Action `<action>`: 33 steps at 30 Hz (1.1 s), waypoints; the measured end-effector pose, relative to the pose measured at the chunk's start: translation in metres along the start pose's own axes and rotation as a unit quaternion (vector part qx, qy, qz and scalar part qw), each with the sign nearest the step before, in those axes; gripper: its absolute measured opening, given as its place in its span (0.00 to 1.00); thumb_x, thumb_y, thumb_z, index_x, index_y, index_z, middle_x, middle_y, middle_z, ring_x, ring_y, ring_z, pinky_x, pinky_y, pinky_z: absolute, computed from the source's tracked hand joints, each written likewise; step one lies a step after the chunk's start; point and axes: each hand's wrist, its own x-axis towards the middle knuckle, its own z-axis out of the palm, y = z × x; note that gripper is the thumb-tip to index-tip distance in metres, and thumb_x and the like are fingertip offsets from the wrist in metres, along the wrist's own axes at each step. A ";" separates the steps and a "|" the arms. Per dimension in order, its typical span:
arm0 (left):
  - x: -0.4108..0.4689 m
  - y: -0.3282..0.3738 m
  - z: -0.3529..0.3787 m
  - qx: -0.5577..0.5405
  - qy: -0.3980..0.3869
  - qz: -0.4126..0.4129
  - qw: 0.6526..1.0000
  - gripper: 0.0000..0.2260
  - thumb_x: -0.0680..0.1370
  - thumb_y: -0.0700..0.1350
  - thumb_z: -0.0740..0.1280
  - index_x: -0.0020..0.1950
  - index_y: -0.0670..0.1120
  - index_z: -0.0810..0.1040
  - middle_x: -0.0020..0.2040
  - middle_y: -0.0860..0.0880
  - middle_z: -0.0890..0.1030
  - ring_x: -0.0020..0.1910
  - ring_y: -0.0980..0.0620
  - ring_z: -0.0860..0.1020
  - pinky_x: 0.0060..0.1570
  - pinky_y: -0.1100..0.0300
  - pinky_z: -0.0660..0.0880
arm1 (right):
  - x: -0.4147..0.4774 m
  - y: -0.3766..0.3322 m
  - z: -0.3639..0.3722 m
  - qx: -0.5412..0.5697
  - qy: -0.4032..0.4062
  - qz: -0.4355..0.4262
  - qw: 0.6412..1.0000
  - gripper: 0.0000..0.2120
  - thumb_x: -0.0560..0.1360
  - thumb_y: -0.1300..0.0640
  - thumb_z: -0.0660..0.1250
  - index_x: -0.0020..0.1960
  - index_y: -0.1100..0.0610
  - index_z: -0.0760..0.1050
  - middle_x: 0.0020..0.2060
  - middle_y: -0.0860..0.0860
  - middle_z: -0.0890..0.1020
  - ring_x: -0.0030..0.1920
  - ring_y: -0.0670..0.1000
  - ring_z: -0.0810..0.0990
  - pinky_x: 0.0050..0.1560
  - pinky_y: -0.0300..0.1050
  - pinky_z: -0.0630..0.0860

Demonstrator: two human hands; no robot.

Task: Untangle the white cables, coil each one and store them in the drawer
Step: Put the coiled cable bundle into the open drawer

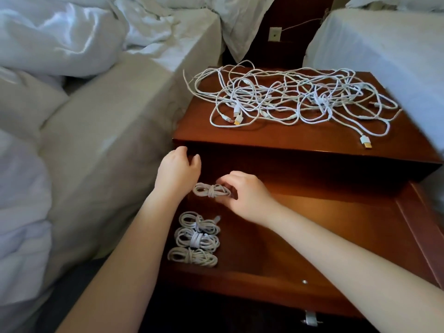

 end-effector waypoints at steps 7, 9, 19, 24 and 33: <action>0.002 -0.008 0.007 0.035 -0.061 0.010 0.997 0.16 0.81 0.48 0.60 0.59 0.37 0.76 0.56 0.39 0.80 0.58 0.40 0.76 0.53 0.54 0.70 | 0.002 -0.009 0.012 0.014 -0.037 -0.002 0.999 0.16 0.71 0.51 0.74 0.57 0.56 0.79 0.47 0.50 0.78 0.49 0.55 0.79 0.49 0.54 0.75; 0.002 -0.009 0.008 0.033 -0.062 0.011 0.998 0.16 0.80 0.48 0.60 0.59 0.38 0.76 0.56 0.39 0.80 0.58 0.40 0.76 0.53 0.54 0.70 | 0.001 -0.011 0.014 0.030 -0.064 -0.003 0.997 0.17 0.72 0.49 0.73 0.58 0.55 0.79 0.49 0.50 0.79 0.52 0.54 0.79 0.52 0.53 0.75; 0.002 -0.009 0.009 0.030 -0.064 0.014 0.997 0.15 0.80 0.49 0.61 0.58 0.38 0.75 0.55 0.39 0.79 0.56 0.41 0.76 0.50 0.55 0.69 | -0.002 -0.018 0.007 -0.066 -0.124 -0.050 0.989 0.13 0.78 0.56 0.64 0.62 0.49 0.77 0.55 0.46 0.79 0.59 0.50 0.74 0.55 0.49 0.74; 0.001 -0.008 0.009 0.031 -0.069 0.014 0.997 0.16 0.80 0.49 0.61 0.59 0.37 0.75 0.57 0.39 0.78 0.58 0.40 0.75 0.53 0.53 0.70 | -0.003 -0.014 0.004 -0.018 -0.146 -0.039 0.988 0.14 0.76 0.58 0.67 0.61 0.50 0.78 0.56 0.45 0.79 0.58 0.49 0.76 0.57 0.50 0.74; -0.004 -0.005 0.012 0.023 -0.036 0.023 0.999 0.15 0.80 0.47 0.60 0.57 0.36 0.75 0.56 0.39 0.77 0.57 0.40 0.74 0.54 0.52 0.69 | -0.006 -0.005 0.005 0.040 -0.100 -0.037 0.994 0.15 0.73 0.56 0.71 0.59 0.51 0.78 0.51 0.43 0.80 0.50 0.45 0.78 0.53 0.51 0.76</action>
